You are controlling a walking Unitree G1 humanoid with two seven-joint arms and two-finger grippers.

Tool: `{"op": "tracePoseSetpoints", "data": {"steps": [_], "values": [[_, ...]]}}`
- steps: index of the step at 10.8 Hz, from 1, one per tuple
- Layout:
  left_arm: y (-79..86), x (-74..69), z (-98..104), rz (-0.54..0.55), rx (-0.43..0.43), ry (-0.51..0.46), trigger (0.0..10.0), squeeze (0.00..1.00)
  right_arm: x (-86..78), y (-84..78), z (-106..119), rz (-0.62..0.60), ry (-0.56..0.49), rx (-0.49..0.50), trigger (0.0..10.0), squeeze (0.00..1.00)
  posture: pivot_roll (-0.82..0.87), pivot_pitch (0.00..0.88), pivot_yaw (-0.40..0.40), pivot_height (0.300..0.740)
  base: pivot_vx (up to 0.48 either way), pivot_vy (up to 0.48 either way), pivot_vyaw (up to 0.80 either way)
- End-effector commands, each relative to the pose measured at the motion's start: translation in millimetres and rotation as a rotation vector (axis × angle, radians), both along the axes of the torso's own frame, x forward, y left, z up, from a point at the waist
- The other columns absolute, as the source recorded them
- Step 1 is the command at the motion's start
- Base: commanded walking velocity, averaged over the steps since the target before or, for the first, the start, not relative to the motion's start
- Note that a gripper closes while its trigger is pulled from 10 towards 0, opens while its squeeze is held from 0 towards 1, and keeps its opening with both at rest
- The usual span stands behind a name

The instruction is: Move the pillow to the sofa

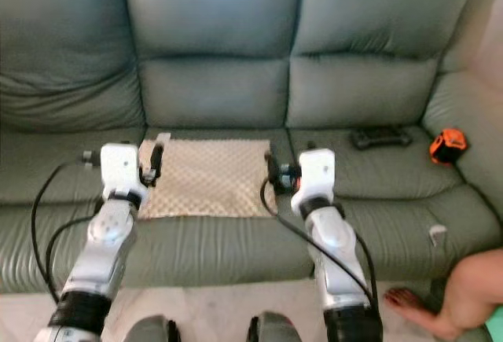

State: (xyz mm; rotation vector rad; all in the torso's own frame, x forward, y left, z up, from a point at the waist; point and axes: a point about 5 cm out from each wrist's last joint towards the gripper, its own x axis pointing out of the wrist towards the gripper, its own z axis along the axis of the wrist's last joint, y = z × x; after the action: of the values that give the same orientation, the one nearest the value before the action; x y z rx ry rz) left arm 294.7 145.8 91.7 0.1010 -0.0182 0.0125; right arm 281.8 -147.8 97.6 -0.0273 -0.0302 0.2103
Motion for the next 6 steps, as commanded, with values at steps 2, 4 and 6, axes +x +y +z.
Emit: {"op": "tracePoseSetpoints", "data": {"steps": [2,4,6], "values": [[3.5,-2.8,-6.1,0.008,-0.011,0.025,10.0,0.0,1.1,-7.4,-2.7,-0.043,0.011,0.006,10.0,0.0,-0.07,0.008,-0.022,0.74,0.0,0.0,0.0],[4.7,-5.4,-12.1,0.011,-0.016,0.043,10.0,0.0,1.7,-5.7,-5.1,-0.047,0.009,0.02,10.0,0.0,-0.07,0.021,-0.022,0.74,0.0,0.461,0.0],[-0.9,-6.2,-13.0,0.0,-0.028,0.049,10.0,0.0,0.9,0.0,-2.5,0.003,-0.009,-0.004,10.0,0.0,-0.07,0.03,-0.023,0.74,0.0,0.48,0.68]]}}
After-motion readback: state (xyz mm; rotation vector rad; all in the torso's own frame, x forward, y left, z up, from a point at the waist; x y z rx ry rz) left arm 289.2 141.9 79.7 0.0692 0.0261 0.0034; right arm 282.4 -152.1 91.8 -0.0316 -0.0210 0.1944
